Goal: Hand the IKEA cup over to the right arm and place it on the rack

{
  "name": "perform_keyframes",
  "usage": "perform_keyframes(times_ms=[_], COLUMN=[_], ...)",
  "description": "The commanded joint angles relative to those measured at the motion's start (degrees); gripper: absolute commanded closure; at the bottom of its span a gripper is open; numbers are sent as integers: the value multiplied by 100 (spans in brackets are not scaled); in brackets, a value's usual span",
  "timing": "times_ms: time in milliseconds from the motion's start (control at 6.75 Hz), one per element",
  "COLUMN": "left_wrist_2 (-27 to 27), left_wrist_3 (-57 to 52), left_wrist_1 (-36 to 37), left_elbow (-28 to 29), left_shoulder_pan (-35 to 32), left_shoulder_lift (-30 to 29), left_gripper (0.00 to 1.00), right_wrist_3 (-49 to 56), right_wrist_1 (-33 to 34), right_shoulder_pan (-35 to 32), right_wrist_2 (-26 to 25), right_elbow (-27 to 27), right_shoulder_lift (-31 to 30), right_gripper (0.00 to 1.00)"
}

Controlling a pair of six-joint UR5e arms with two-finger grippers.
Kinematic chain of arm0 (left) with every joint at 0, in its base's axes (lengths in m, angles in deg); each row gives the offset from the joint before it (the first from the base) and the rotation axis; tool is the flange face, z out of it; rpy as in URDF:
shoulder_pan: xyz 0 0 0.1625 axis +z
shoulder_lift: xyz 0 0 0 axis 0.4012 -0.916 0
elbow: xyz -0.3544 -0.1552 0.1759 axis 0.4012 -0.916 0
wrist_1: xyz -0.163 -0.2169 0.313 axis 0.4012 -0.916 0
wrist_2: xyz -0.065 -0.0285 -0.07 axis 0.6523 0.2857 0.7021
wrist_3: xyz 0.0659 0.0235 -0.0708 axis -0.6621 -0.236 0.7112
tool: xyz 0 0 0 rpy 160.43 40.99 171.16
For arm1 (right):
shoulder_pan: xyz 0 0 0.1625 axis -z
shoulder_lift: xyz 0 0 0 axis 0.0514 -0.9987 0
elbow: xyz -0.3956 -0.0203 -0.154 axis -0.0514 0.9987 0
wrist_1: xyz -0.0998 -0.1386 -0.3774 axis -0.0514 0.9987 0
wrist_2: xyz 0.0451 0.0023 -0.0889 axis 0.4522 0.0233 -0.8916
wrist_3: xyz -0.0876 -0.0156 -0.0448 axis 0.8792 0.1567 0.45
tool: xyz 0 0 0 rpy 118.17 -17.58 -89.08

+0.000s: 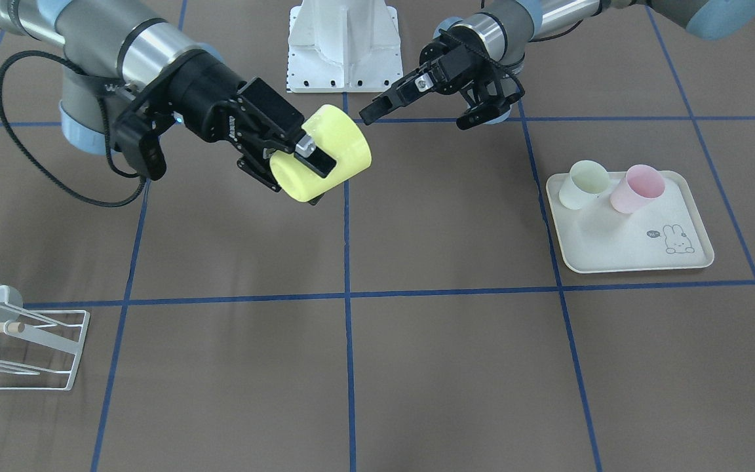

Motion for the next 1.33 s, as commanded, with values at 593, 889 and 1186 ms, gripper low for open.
perform_keyframes(times_ms=[593,889,1186], left_wrist_2=[1424,2657,3773], left_wrist_3=[-2450,-3363,-4364], left_wrist_1=[3780,5005,5430], left_elbow=[-1299,-2319,-2655], left_shoulder_pan=[-765,-1425,-2197], left_shoulder_lift=[1180,1998,2779], left_gripper=[0,0,0], right_wrist_3=[2892,4385,6615], right_wrist_1=[1506,2455,2759], right_shoulder_pan=[-1136,-1618,-1954], right_wrist_2=[390,390,50], right_elbow=[288,279,279], right_shoulder_lift=[-553,-554,-1051], right_gripper=[100,100,100])
